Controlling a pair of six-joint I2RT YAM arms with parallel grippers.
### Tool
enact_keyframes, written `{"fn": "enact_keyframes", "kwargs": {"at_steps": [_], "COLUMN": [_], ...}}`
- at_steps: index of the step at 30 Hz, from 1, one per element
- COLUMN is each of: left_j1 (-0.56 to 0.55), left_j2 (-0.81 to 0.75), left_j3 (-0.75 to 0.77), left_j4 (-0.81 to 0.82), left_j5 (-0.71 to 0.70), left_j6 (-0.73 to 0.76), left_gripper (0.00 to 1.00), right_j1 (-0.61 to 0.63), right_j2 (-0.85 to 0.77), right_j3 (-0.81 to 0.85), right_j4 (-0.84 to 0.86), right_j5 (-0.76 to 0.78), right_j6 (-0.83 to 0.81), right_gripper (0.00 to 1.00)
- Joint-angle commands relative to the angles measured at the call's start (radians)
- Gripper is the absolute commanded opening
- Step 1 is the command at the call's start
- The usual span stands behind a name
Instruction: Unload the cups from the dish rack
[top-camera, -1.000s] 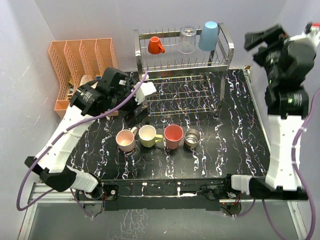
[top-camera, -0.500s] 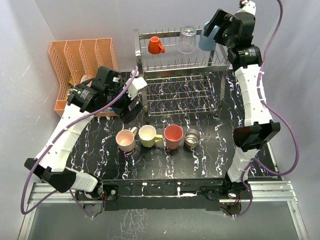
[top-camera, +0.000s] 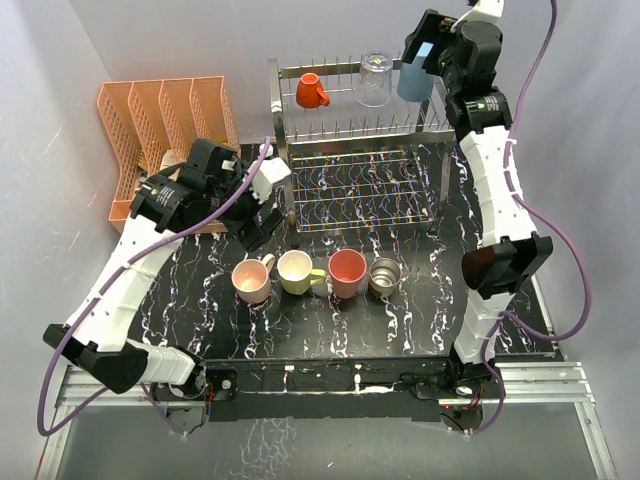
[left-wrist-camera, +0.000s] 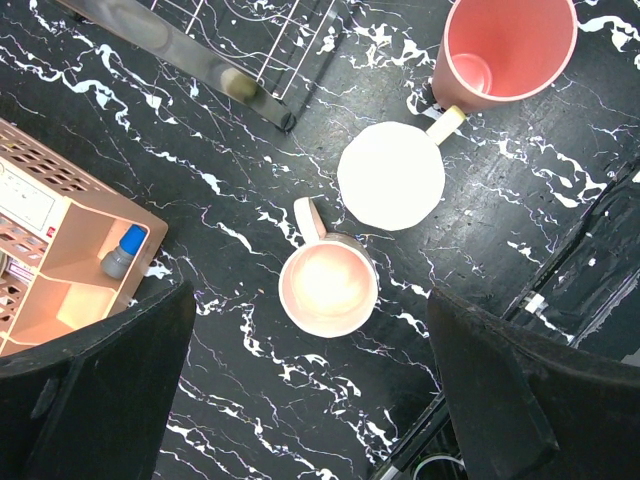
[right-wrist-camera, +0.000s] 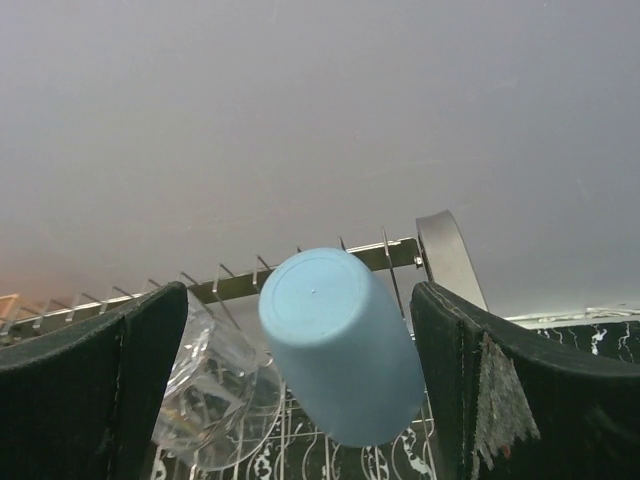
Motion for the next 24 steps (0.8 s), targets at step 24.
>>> {"fn": "enact_keyframes", "kwargs": {"at_steps": [24], "left_j1": [0.003], "left_j2": [-0.078], "left_j3": [-0.013], "left_j4": [0.020], "left_j5": [0.000], "left_j6": [-0.021], "left_gripper": [0.97], "right_j1": [0.127], "right_j2": [0.040], "right_j3": [-0.108], "right_j4": [0.112], "right_j5": [0.262], "right_j6": [-0.185], "right_gripper": [0.67]}}
